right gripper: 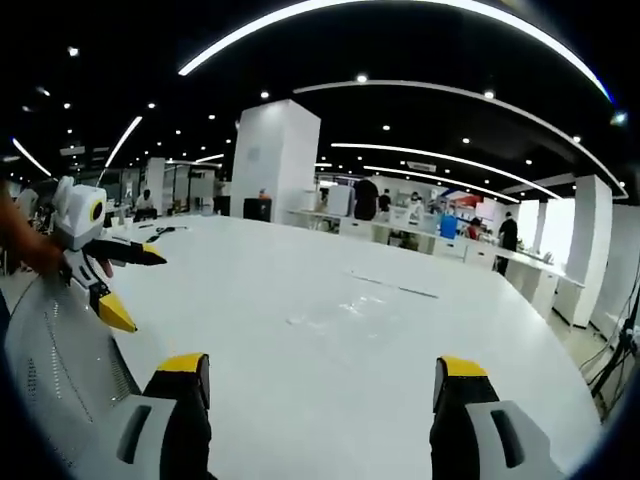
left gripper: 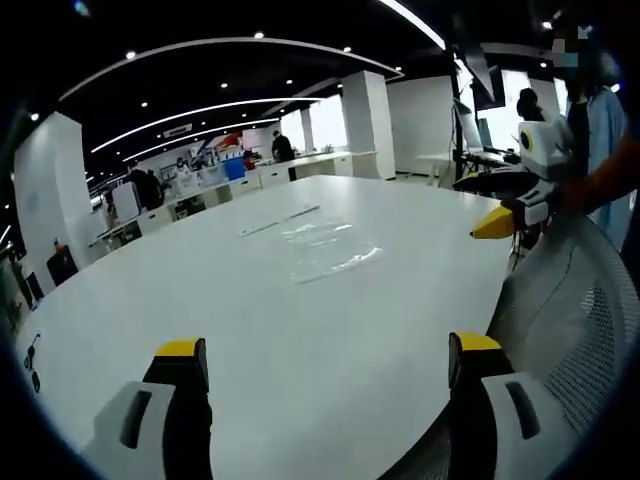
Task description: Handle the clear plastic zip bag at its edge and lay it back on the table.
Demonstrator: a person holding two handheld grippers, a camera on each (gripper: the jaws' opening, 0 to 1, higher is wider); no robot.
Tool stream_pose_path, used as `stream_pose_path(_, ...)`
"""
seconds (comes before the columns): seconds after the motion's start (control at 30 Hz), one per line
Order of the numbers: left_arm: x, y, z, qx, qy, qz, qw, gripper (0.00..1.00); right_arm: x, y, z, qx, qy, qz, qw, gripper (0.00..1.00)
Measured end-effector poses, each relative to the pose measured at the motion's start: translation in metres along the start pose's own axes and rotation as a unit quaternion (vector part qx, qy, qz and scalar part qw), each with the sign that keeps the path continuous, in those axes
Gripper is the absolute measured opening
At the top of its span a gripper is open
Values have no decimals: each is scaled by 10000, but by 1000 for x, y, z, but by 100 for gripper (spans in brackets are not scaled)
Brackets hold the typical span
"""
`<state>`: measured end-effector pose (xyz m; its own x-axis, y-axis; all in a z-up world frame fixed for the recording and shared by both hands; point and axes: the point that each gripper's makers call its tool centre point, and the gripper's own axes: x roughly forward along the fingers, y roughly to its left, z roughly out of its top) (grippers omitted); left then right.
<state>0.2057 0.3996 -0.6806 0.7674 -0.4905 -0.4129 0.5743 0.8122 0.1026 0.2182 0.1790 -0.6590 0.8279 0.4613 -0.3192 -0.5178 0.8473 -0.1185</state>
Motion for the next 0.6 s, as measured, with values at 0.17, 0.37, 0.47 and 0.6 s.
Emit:
stream_pose_path(0.17,1,2,4,7,27,-31,10000,98,2,1,-3,14,113,127,9999,90)
stream_pose_path(0.37,7,3,12,86,42,-207,9997,97,12,0,-2,-159,299,326,9989,84)
stream_pose_path(0.47,12,0,13,190,102,-315,9993,97,16,-2,-1,-236,357,424,9982,81)
stream_pose_path(0.6,15,-1,14,241,134,-394,9988,97,22,-5,0,-390,418,487,9972,78)
